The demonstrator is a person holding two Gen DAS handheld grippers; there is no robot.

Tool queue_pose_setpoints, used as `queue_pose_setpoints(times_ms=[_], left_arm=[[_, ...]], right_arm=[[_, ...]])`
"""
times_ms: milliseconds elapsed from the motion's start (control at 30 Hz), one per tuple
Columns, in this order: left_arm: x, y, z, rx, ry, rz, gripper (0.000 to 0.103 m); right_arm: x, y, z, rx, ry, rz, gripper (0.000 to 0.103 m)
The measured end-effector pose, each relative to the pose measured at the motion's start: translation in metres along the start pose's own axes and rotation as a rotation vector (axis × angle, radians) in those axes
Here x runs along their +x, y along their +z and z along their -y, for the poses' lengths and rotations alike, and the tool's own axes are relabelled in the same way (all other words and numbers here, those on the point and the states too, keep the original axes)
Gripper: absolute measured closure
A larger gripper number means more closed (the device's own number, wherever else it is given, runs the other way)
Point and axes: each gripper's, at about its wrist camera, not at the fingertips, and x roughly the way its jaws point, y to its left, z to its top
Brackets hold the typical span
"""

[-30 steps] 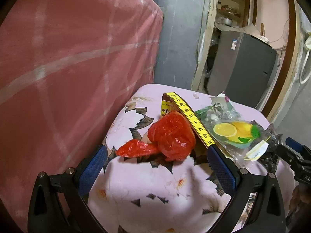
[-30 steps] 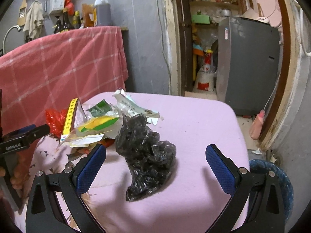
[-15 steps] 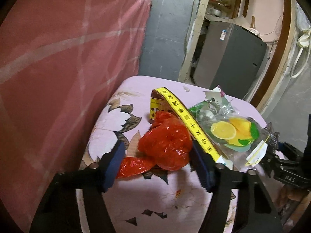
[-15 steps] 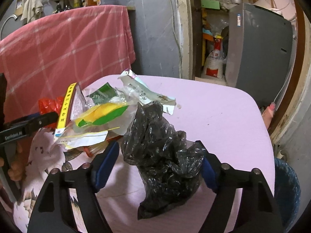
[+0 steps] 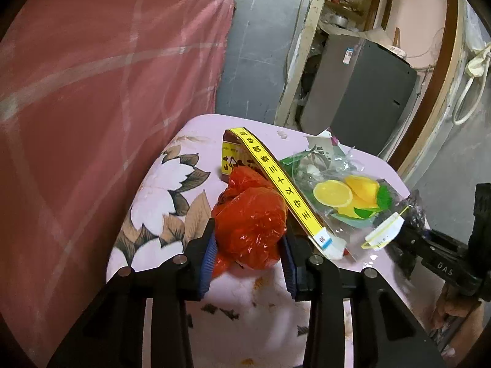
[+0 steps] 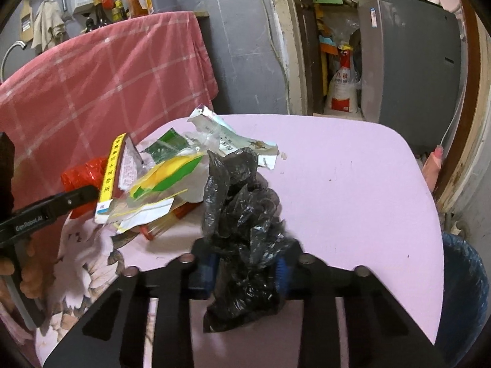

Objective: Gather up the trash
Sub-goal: 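Grasp the red plastic bag with the left tool while the right tool grasps the black bag, then lift both bags and carry them over the trash bin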

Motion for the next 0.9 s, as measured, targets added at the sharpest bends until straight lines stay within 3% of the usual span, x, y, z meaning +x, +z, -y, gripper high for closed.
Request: queue_pose_setpoints(times_ms=[200, 500, 900], left_arm=[[-0.015, -0.011, 0.010, -0.019, 0.006, 0.011, 0.073], [-0.043, -0.034, 0.029, -0.059, -0.009, 0.058, 0.073], [-0.061, -0.047, 0.105, 0.064, -0.094, 0.150, 0.073]], right_arm=[[-0.013, -0.006, 0.000, -0.007, -0.001, 0.020, 0.091], [-0.040, -0.015, 0.013, 0.022, -0.015, 0.081, 0.092], [-0.088, -0.028, 0.036, 0.069, -0.043, 0.202, 0.092]])
